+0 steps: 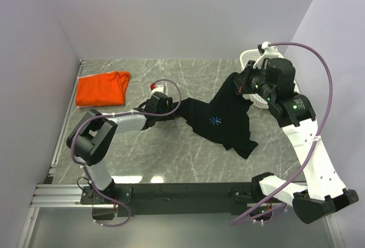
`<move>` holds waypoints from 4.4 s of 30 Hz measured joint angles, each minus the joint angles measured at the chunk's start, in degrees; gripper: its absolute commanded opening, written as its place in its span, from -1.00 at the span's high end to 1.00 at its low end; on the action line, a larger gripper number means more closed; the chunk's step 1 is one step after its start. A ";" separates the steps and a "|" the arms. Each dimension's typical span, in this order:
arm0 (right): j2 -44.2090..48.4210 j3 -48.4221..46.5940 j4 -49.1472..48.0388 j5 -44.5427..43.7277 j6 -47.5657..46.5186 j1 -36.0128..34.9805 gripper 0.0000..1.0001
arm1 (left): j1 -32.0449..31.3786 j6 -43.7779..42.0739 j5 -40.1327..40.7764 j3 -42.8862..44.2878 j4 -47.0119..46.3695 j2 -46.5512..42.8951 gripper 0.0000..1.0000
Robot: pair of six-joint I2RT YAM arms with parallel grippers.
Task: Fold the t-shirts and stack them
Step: Flatten the tshirt out
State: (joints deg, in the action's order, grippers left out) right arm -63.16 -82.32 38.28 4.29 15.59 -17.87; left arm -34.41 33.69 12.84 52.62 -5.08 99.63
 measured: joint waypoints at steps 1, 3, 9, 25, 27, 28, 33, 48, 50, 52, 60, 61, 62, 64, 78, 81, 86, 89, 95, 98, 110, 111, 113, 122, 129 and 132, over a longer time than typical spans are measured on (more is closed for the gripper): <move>0.28 0.39 -0.13 -0.04 0.00 0.00 1.00 | 0.02 -0.09 0.00 0.55 -0.07 0.59 -0.30; 0.63 1.20 -0.35 -0.20 0.00 0.00 1.00 | 0.09 -0.33 0.04 1.64 -0.09 1.79 -0.15; 0.74 2.95 -0.85 -0.22 0.00 0.00 1.00 | 0.11 -1.22 1.03 2.51 0.26 3.39 0.57; 0.72 3.10 -0.87 -3.19 -0.31 1.03 1.00 | 5.16 -1.77 5.70 2.47 9.07 -8.83 0.99; 0.44 2.71 -0.63 -3.72 -0.48 2.23 1.00 | 7.82 -1.81 6.54 2.05 10.36 -18.27 0.99; 0.13 2.56 -0.66 -3.78 -0.50 3.04 1.00 | 9.11 -1.84 6.91 1.99 10.67 -22.75 0.99; -4.31 -0.26 -1.29 -3.74 -0.50 7.65 1.00 | 14.53 -2.86 9.77 2.03 12.63 -36.04 0.99; -22.75 -11.85 -0.31 0.13 -0.55 15.32 1.00 | 18.18 -3.04 16.92 -2.47 23.47 -40.00 0.99; -22.80 -15.28 0.02 0.33 -0.55 16.61 1.00 | 18.47 -3.02 16.96 -2.43 23.17 -40.94 0.53; -22.75 -17.29 -0.90 0.76 -0.55 16.98 1.00 | 18.73 -3.15 16.74 -2.51 22.47 -40.35 0.31; -22.58 -11.30 -2.93 2.43 -0.50 16.90 1.00 | 27.98 -3.15 5.64 -10.45 15.76 -27.43 -0.34; -22.58 -10.47 -2.95 2.56 -0.48 16.90 1.00 | 28.74 -3.19 4.28 -11.15 15.63 -26.77 -0.33; -22.58 -9.64 -2.97 2.75 -0.48 16.90 1.00 | 29.18 -3.30 2.84 -11.37 15.58 -26.12 -0.25; -22.58 -8.70 -3.13 3.04 -0.48 16.90 1.00 | 29.24 -3.67 -0.37 -11.34 13.73 -24.74 -0.18; -22.56 -6.95 -5.16 5.03 -0.46 16.90 1.00 | 29.20 -3.87 -10.12 -13.90 9.01 -16.33 -0.22; -22.40 -6.32 -5.51 5.22 -0.46 16.90 1.00 | 29.20 -3.58 -10.32 -13.90 9.14 -16.33 -0.20; -22.38 -6.08 -5.70 5.51 -0.46 16.90 1.00 | 29.18 -2.67 -10.08 -13.73 10.43 -16.33 -0.15; -22.38 -6.08 -5.73 5.73 -0.46 16.90 1.00 | 29.18 -2.32 -9.97 -13.51 11.02 -16.33 -0.12; -22.38 -6.01 -5.79 6.21 -0.44 16.90 1.00 | 29.07 -1.27 -9.70 -12.48 13.03 -15.37 -0.06; -22.36 -5.44 -6.45 6.69 -0.42 16.92 1.00 | 29.03 -1.20 -9.42 -11.02 13.55 -13.40 -0.04; -22.32 -3.15 -8.48 9.01 0.00 18.32 1.00 | 27.65 -1.07 -8.52 -8.98 15.78 -11.50 0.71; -22.29 -2.82 -8.70 9.03 0.00 18.69 1.00 | 27.17 -1.05 -8.35 -8.81 16.13 -11.50 0.79; -22.25 -2.29 -8.79 9.25 0.02 19.28 1.00 | 26.36 -1.11 -8.00 -8.59 16.61 -11.52 0.98; -22.14 -1.55 -9.14 10.10 0.02 19.74 1.00 | 25.83 -0.81 -9.18 -8.22 18.88 -18.14 0.99; -20.63 -1.64 -8.22 9.94 0.00 19.74 1.00 | 26.01 -0.04 -9.07 4.87 23.23 -31.89 0.99; -18.64 -2.14 -6.73 9.44 -0.02 19.74 1.00 | 27.71 -0.37 -7.98 11.26 23.50 -36.79 0.99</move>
State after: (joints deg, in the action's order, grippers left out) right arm -81.80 -84.47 31.55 13.74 15.57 1.87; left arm -6.70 33.32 4.86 63.88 18.41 62.85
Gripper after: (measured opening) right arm 0.045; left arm 0.014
